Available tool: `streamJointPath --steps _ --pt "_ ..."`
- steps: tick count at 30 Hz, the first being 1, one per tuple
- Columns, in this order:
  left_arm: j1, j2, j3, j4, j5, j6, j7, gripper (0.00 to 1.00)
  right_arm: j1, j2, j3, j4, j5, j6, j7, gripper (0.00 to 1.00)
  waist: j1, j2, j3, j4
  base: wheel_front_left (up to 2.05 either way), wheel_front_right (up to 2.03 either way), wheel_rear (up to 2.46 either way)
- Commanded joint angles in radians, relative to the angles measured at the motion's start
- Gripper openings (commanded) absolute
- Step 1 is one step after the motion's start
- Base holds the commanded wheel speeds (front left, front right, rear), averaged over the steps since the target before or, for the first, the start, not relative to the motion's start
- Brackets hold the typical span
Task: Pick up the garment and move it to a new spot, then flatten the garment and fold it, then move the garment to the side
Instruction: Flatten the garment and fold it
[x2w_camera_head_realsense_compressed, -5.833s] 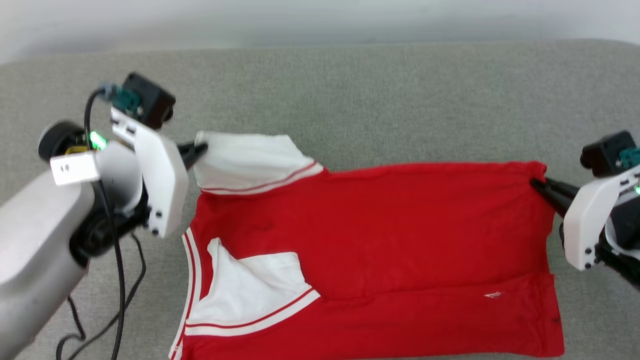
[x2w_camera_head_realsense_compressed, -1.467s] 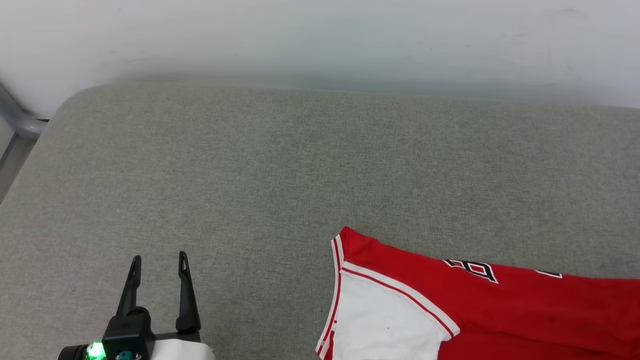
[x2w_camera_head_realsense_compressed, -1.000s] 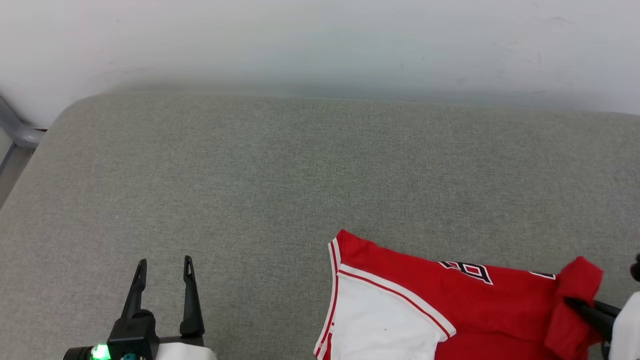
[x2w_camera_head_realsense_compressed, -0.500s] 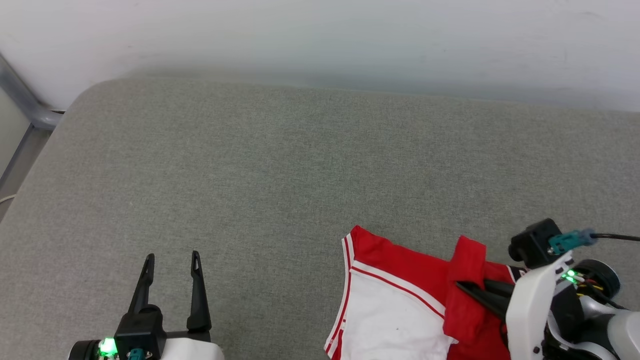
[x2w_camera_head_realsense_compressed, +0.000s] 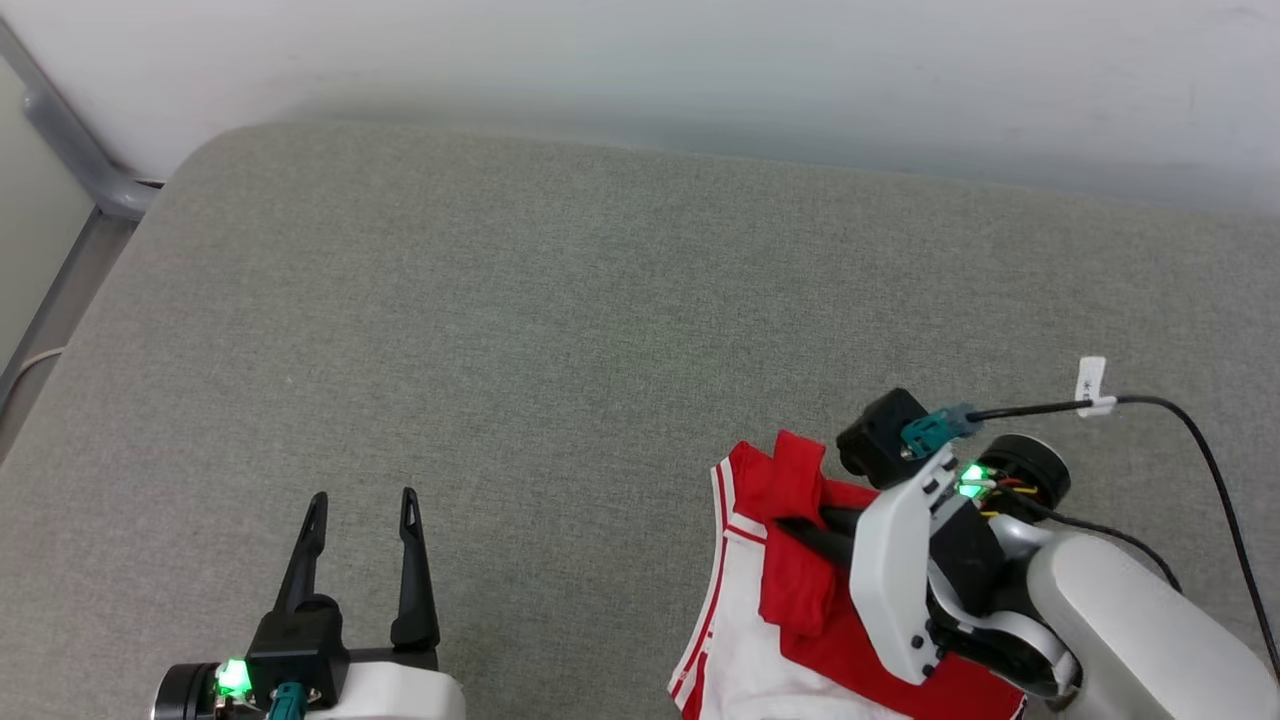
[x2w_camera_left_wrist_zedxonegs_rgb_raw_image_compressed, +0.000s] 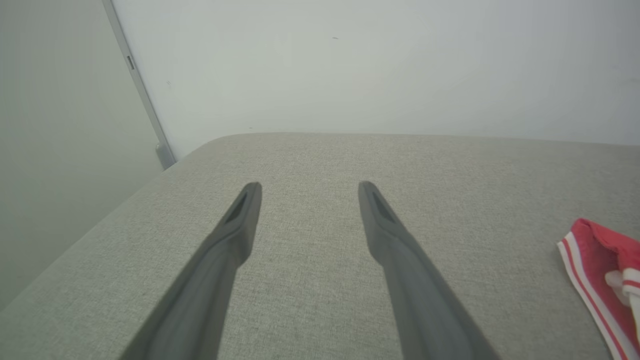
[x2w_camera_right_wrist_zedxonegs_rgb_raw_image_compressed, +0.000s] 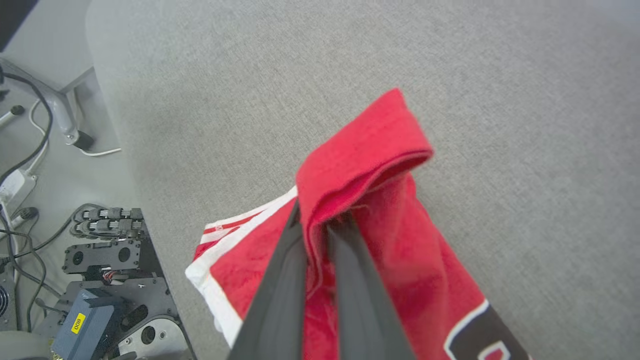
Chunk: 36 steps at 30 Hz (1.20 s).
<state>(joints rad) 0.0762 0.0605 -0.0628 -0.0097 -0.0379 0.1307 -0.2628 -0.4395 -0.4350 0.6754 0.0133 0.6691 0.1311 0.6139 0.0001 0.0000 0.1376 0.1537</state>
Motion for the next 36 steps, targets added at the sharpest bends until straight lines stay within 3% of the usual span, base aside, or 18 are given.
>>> streamJointPath --steps 1,12,17,18,19,20,25,26,29,36 --pt "-0.015 -0.001 -0.005 0.001 0.006 -0.001 -0.002 1.00 -0.033 0.016 0.019 0.027 -0.014 -0.001 -0.016 0.00 -0.0001 0.0000 0.006 0.004 0.00 0.00 0.00" --pt "-0.042 -0.006 -0.028 0.011 0.004 0.006 -0.002 1.00 -0.129 0.067 0.224 0.333 -0.015 -0.001 -0.049 0.00 -0.0001 0.0000 0.037 0.029 0.00 0.00 0.00" --pt "-0.036 -0.007 -0.029 0.017 0.003 0.009 -0.002 1.00 -0.133 0.081 0.279 0.392 0.020 -0.001 -0.112 0.00 -0.0001 0.0000 0.035 0.026 0.00 0.00 0.00" --pt "-0.032 -0.007 -0.027 0.019 0.004 0.010 -0.002 1.00 -0.139 0.079 0.279 0.391 0.027 -0.001 -0.131 0.40 -0.0001 0.0000 0.031 0.023 0.00 0.00 0.00" --pt "-0.028 -0.007 -0.026 0.019 0.005 0.008 -0.002 1.00 -0.146 0.074 0.281 0.383 0.032 -0.001 -0.150 0.88 -0.0001 0.0000 0.027 0.020 0.00 0.00 0.00" --pt "-0.026 -0.007 -0.024 0.021 0.007 0.007 -0.002 1.00 -0.153 0.068 0.280 0.370 0.036 -0.001 -0.172 1.00 -0.0001 0.0000 0.021 0.015 0.00 0.00 0.00" --pt "-0.013 0.000 -0.020 0.021 0.013 0.000 -0.002 1.00 -0.140 0.017 0.238 0.279 0.060 -0.001 -0.269 1.00 -0.0001 0.0000 -0.008 -0.011 0.00 0.00 0.00" --pt "0.002 0.003 -0.016 0.020 0.017 -0.001 -0.002 1.00 -0.109 -0.026 0.183 0.217 0.055 -0.001 -0.320 1.00 -0.0001 0.0000 -0.027 -0.034 0.00 0.00 0.00" --pt "0.010 0.007 -0.016 0.019 0.017 -0.004 -0.002 1.00 -0.080 -0.059 0.097 0.180 0.012 -0.001 -0.380 1.00 -0.0001 0.0000 -0.043 -0.057 0.00 0.00 0.00" --pt "0.033 0.014 -0.013 0.017 0.024 -0.003 -0.002 1.00 0.038 -0.020 -0.208 0.166 -0.165 -0.001 -0.567 1.00 -0.0001 0.0000 -0.075 -0.115 0.00 0.00 0.00"
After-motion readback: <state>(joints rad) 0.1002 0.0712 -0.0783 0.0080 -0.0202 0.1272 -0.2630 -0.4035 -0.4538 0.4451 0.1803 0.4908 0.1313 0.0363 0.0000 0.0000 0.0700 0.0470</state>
